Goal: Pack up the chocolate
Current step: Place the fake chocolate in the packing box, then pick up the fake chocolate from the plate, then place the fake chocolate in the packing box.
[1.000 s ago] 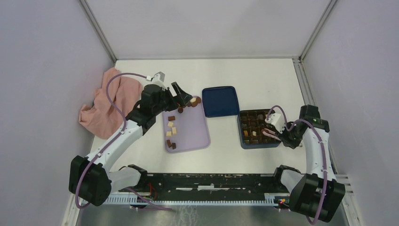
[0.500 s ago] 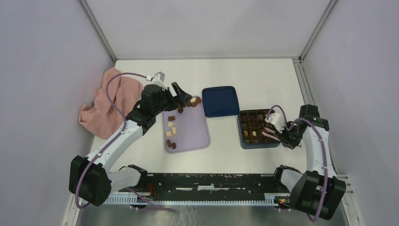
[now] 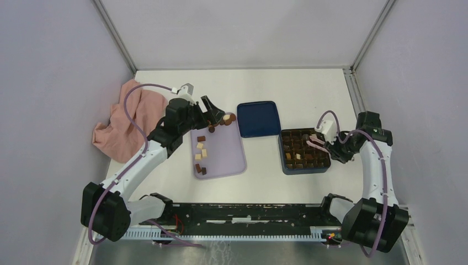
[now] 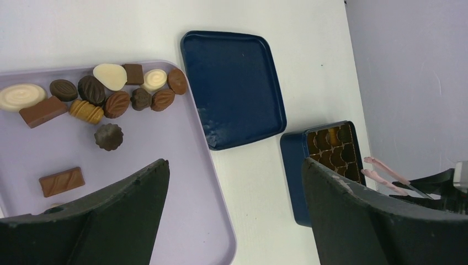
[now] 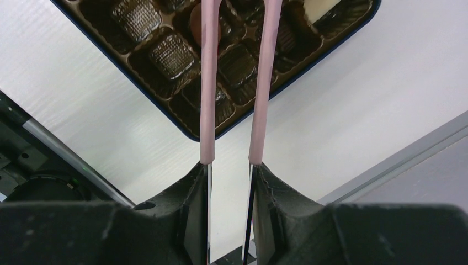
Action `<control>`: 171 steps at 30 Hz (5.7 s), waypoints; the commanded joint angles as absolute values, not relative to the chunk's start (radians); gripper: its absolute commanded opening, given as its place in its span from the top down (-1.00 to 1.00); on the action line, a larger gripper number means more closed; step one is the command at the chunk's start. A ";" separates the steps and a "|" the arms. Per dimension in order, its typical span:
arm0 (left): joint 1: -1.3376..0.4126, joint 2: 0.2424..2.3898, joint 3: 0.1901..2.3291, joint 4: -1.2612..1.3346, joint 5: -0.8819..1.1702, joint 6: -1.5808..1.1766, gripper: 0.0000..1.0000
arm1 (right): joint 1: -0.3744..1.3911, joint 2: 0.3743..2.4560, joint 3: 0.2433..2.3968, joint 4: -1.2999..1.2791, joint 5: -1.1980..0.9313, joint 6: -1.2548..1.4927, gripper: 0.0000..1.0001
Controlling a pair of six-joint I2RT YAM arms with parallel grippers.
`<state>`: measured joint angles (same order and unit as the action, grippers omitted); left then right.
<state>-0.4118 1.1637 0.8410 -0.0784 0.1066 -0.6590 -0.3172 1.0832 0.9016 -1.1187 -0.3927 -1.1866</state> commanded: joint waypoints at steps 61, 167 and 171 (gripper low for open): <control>-0.414 1.031 0.933 -0.567 -0.486 -0.774 -0.88 | 0.765 2.153 1.772 -0.730 -0.137 -0.580 0.18; -0.414 1.232 0.912 -0.141 -0.142 -0.611 -0.91 | -0.592 1.170 0.842 -1.152 -0.409 -1.387 0.41; -0.414 1.229 0.911 -0.147 -0.145 -0.611 -0.91 | -0.593 1.167 0.847 -1.147 -0.421 -1.382 0.32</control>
